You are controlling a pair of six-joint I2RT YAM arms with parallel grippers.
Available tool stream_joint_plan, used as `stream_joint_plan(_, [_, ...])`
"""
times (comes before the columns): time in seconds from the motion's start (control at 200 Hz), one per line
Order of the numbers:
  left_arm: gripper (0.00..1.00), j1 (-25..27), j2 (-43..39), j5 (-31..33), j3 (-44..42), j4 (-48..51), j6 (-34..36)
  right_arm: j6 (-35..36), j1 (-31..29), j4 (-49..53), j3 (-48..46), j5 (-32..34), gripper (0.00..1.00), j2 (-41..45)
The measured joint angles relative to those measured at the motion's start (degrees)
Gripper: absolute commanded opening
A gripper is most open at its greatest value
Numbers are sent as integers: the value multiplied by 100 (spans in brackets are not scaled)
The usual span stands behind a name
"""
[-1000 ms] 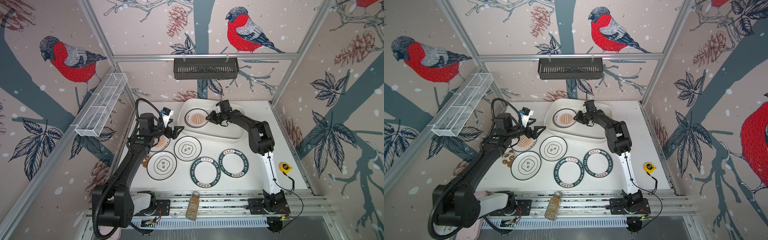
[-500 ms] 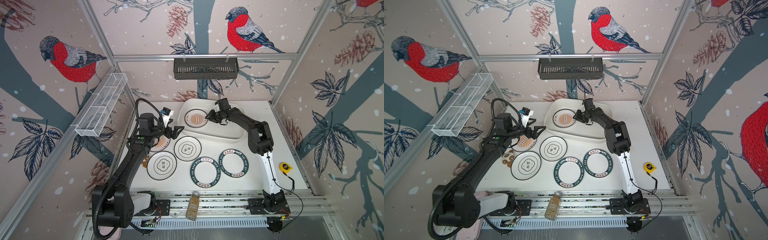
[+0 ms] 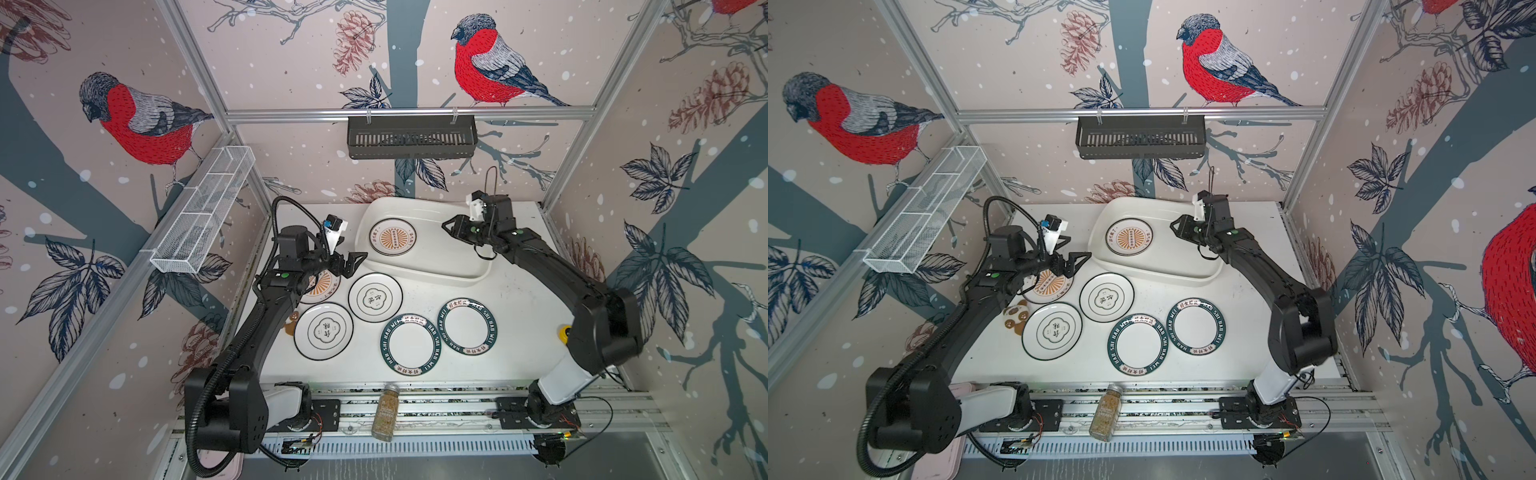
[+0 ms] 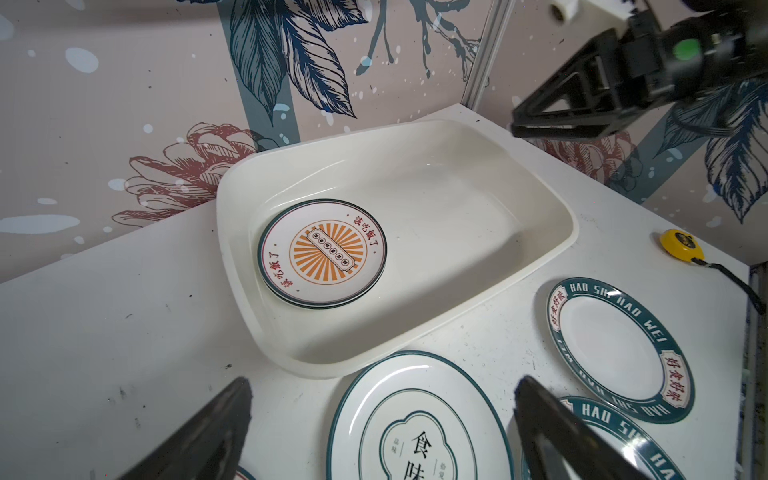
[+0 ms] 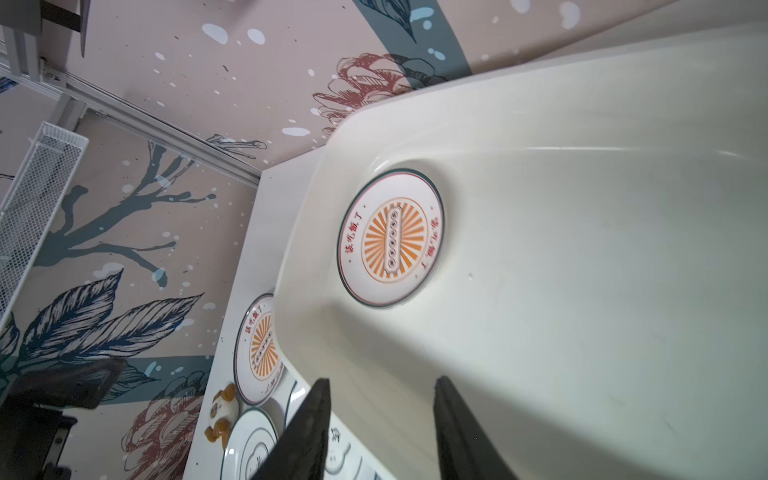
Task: Place the plates into the plastic bin on the countertop
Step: 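Withdraw the right gripper from the bin toward the green-rimmed plate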
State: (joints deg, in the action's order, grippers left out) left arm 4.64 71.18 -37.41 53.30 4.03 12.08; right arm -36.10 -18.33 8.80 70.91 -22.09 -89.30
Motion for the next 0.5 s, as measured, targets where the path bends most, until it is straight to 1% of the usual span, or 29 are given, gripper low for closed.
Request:
stream_joint_plan(0.14, [97, 0, 92, 37, 192, 101, 118, -4, 201, -105, -1576, -4, 49, 1639])
stream_joint_plan(0.25, [97, 2, 192, -48, 299, 146, 146, -116, 382, -79, -2520, -15, 52, 2697])
stream_joint_plan(0.295, [97, 2, 236, -61, 367, 267, 142, -146, 450, -22, -2830, 0, 53, 3036])
stream_joint_plan(0.365, [97, 2, 319, -133, 503, 304, 142, -188, 564, 87, -3289, -15, 53, 3523])
stream_joint_plan(0.5, [96, 2, 516, -232, 715, 328, 133, -319, 804, 455, -3842, -66, 53, 4041])
